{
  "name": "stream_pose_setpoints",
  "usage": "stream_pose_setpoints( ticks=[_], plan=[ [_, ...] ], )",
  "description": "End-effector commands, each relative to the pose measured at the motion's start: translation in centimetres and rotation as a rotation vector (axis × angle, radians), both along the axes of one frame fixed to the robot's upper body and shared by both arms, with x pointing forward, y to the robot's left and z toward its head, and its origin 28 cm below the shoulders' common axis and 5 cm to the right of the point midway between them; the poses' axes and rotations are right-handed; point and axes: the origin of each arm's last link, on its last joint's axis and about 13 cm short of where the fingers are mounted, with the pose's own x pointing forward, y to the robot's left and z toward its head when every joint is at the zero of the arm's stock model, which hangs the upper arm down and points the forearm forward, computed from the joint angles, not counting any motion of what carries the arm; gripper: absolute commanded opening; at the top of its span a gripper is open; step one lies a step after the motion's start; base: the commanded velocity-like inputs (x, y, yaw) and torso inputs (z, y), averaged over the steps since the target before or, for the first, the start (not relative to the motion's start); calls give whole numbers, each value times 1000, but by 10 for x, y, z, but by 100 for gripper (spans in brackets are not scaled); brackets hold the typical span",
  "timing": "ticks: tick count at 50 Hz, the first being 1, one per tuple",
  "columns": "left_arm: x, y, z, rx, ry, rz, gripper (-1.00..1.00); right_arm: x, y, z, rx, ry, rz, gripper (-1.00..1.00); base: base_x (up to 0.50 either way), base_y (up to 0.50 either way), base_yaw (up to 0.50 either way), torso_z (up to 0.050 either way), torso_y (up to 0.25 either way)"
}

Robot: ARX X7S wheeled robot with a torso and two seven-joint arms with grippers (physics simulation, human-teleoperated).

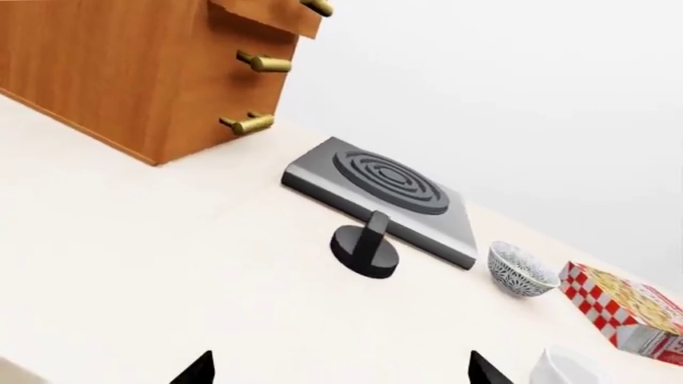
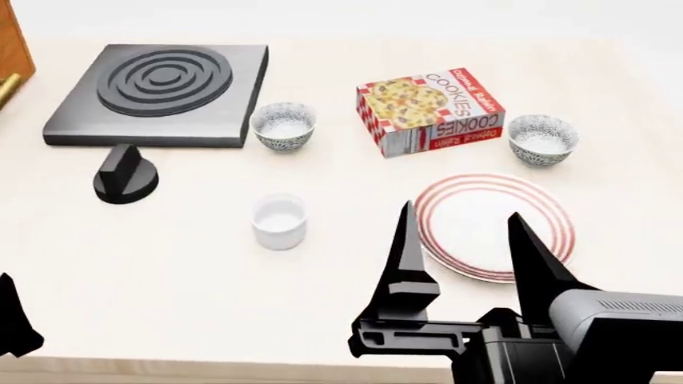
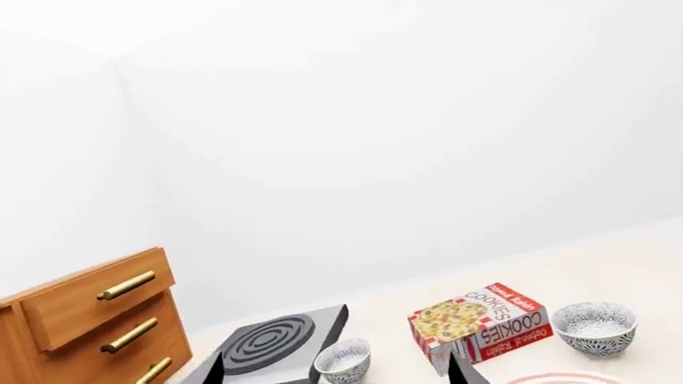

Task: Pick the akita bowl next to the plate and place it on the plate.

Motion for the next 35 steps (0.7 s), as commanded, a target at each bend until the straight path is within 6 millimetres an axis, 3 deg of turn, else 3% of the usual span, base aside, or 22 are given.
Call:
stream_pose_setpoints(
  ticks=[1,35],
  plan=[
    [0,0,1,-4,1,3,100,0,0,1,-1,0,1,100,0,-375,0,0,0],
    [0,1,0,-4,1,5,100,0,-1,1,0,6,-5,100,0,-379,0,0,0]
  ],
)
